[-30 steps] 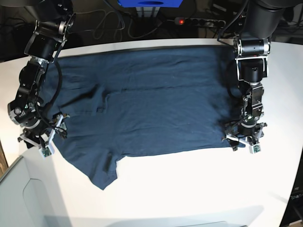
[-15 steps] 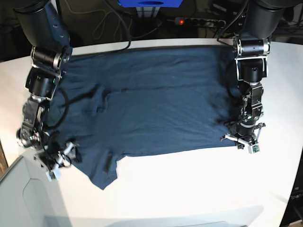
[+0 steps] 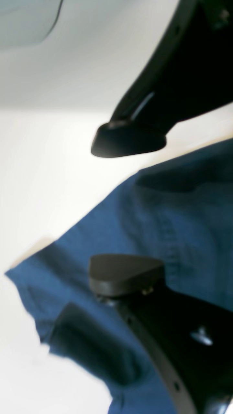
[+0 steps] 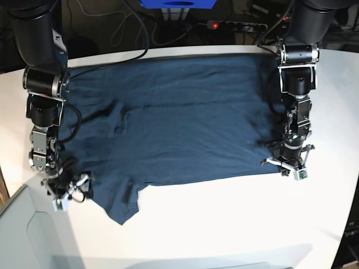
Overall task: Fold the T-shirt properly
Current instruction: 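Grasp the hem corners of the blue shirt with both grippers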
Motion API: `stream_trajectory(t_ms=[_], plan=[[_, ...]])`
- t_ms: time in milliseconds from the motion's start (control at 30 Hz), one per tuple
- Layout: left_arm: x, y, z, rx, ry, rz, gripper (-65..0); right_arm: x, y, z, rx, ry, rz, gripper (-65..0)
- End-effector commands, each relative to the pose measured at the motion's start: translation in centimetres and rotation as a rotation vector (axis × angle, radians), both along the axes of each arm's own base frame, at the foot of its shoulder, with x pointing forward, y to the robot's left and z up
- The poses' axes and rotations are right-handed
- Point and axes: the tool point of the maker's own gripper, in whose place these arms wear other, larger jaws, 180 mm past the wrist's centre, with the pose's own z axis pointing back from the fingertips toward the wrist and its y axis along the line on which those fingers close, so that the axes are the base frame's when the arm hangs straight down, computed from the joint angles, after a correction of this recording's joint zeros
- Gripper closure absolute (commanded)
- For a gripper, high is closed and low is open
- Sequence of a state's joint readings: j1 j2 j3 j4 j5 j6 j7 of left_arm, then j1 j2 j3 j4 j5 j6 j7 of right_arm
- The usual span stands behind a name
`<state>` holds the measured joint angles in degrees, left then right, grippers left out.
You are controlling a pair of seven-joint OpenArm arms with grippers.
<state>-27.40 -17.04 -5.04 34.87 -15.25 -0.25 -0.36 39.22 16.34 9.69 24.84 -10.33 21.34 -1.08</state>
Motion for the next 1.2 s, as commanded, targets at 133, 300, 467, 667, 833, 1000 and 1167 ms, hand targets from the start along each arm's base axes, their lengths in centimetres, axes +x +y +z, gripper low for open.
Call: stream_trajectory(t_ms=[133,300,467,667,833,1000,1167], plan=[[-0.4,0.7,-0.2,0.007,0.032,0.011,0.0,0.6,-2.6,1.0,-0.05,-0.047,-0.108,-44.5],[-0.5,0.7,-0.4,0.006,0.035,0.01,0.0,0.3,-2.5,0.5,-0.048,-0.039,-0.109,-44.5],[-1.5,0.8,-1.3,0.006,0.056,0.01,0.0,-0.8,-2.4,-1.4,-0.036,0.012,-0.113,-44.0],[-1.6,0.7,-1.5,0.008,0.06,0.007,0.0,-1.5,-1.6,-2.5,-0.027,0.032,-0.105,-31.5],[-1.5,0.7,-1.4,0.006,0.057,0.008,0.0,-1.4,-1.7,-2.3,-0.024,0.026,-0.11,-5.2],[-0.5,0.5,0.5,0.013,0.006,-0.001,0.0,-0.8,-1.9,0.6,-0.064,-0.076,-0.094,0.0],[-0.5,-0.6,3.0,0.035,-0.048,-0.045,0.0,-2.3,-1.3,3.2,-0.128,-0.181,-0.051,-0.1]])
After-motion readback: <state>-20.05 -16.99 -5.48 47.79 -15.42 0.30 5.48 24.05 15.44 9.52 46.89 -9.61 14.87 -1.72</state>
